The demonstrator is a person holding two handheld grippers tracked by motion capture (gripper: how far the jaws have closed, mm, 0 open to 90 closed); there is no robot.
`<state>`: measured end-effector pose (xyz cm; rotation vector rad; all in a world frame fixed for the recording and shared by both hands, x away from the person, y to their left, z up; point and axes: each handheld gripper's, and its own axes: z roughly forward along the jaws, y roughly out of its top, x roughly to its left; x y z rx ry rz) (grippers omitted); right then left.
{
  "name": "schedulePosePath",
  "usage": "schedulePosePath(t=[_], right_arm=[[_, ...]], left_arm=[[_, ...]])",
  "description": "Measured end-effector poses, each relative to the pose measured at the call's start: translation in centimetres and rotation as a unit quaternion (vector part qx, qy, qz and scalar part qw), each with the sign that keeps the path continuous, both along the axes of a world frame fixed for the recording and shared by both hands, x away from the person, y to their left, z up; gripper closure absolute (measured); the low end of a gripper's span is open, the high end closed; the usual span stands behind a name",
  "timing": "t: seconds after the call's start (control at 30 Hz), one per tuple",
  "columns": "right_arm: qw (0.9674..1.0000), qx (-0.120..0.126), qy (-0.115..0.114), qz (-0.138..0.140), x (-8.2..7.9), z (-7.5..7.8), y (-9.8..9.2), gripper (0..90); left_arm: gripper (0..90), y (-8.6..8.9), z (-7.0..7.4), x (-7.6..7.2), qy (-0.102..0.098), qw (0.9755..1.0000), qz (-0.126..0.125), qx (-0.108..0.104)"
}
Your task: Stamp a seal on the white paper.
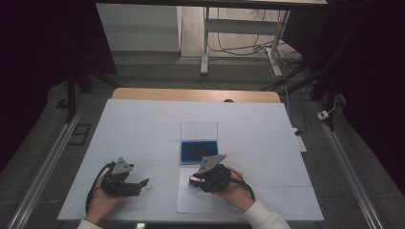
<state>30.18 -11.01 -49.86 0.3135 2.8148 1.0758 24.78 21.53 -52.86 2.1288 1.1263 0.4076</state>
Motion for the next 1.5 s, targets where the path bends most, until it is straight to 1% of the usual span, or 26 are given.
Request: schedulePosePath(t=[0.07,0.13,0.2,0.43,0.57,0.7,0.77,0.87,0.97,1.07,1.2,1.23,1.5], right_arm=[[1.0000,0.001,-0.001,-0.002,0.0,0.0,0.0,69.9],[1.0000,-0.006,-0.002,-0.003,-0.1,0.1,0.1,70.0],[0.9999,-0.008,0.003,-0.007,-0.1,0.1,0.2,70.1],[0.9998,-0.016,0.003,-0.010,-0.2,0.1,0.4,70.4],[0.9993,-0.033,0.009,-0.013,-0.1,0.1,0.7,70.5],[0.9985,-0.052,0.003,-0.016,-0.3,0.3,1.1,70.6],[0.9983,-0.057,0.000,-0.017,-0.4,0.3,1.2,70.6],[0.9982,-0.057,0.005,-0.017,-0.3,0.3,1.2,70.7],[0.9981,-0.059,0.006,-0.017,-0.3,0.3,1.3,70.8],[0.9976,-0.067,0.004,-0.019,-0.4,0.4,1.4,70.8],[0.9975,-0.067,0.004,-0.019,-0.4,0.4,1.4,70.8],[0.9978,-0.063,0.006,-0.018,-0.3,0.3,1.3,70.8],[0.9981,-0.060,0.006,-0.015,-0.2,0.2,1.2,70.9]], left_arm=[[19.1,0.0,0.0,0.0,0.000,1.0000,0.000,0.000],[19.1,0.0,0.0,0.0,0.000,1.0000,-0.001,0.001],[19.1,0.0,0.0,0.0,0.000,1.0000,-0.001,0.002],[19.1,-0.1,0.0,0.0,0.001,1.0000,-0.002,0.003],[19.1,-0.1,0.0,0.0,0.003,1.0000,-0.002,0.002],[19.1,-0.1,0.0,0.0,0.003,1.0000,-0.001,0.002],[19.1,-0.2,0.0,-0.1,0.003,1.0000,0.000,0.003],[19.1,-0.2,0.0,-0.1,0.003,1.0000,0.001,0.002],[19.1,-0.2,0.0,-0.1,0.004,1.0000,0.001,0.002],[19.1,-0.2,0.0,-0.1,0.004,1.0000,0.001,0.001],[19.1,-0.2,0.0,-0.1,0.004,1.0000,0.003,0.000],[19.1,-0.2,0.0,-0.1,0.003,1.0000,0.002,0.001],[19.1,-0.2,-0.1,0.0,0.004,1.0000,0.002,0.002]])
